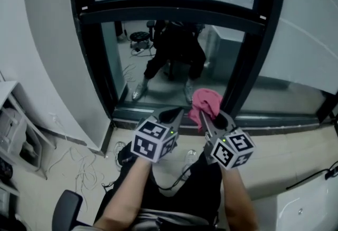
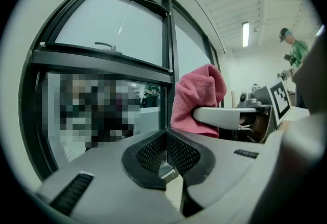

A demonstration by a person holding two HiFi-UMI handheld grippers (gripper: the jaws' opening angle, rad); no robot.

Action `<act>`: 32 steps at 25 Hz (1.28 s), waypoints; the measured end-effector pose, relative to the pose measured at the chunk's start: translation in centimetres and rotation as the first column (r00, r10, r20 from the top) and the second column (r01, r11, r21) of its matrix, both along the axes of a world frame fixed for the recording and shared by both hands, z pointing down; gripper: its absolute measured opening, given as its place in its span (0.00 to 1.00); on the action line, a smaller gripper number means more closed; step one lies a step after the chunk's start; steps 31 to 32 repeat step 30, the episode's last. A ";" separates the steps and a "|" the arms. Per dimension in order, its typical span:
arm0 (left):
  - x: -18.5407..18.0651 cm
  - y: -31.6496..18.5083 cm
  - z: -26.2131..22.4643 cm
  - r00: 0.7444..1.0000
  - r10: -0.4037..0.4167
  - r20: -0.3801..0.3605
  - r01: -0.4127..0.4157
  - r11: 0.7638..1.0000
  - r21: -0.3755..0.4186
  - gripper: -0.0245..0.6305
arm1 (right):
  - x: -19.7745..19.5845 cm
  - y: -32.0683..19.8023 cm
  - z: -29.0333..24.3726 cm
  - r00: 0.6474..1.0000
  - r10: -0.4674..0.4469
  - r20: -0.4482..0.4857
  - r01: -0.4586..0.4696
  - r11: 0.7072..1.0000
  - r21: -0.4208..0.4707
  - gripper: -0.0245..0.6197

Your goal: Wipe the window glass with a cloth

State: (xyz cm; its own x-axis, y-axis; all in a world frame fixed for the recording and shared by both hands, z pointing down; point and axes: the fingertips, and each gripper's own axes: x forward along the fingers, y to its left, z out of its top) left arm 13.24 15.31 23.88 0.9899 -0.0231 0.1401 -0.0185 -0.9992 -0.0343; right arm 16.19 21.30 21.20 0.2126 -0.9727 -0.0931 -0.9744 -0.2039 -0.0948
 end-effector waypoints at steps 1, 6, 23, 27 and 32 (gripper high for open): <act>0.0 0.0 0.0 1.000 -0.005 -0.002 0.005 1.000 0.001 0.05 | 0.0 -0.1 0.1 1.000 -0.003 -0.004 0.003 1.000 -0.004 0.13; -0.2 0.4 0.0 1.000 -0.010 -0.008 0.010 1.000 -0.012 0.05 | 0.3 0.0 0.5 1.000 0.000 -0.003 0.000 1.000 -0.015 0.13; -0.8 0.6 0.4 0.999 -0.033 -0.008 0.033 0.999 -0.035 0.05 | -0.5 -0.4 0.4 1.000 -0.030 0.001 0.030 0.999 -0.013 0.13; -0.8 0.7 0.5 0.999 -0.034 -0.003 0.034 0.999 -0.036 0.05 | -0.4 -0.3 0.2 1.000 -0.031 0.003 0.031 0.999 -0.007 0.13; -0.8 0.9 0.8 0.999 -0.035 0.002 0.035 0.998 -0.046 0.05 | -0.4 -0.1 0.1 1.000 -0.026 0.006 0.027 1.000 -0.016 0.13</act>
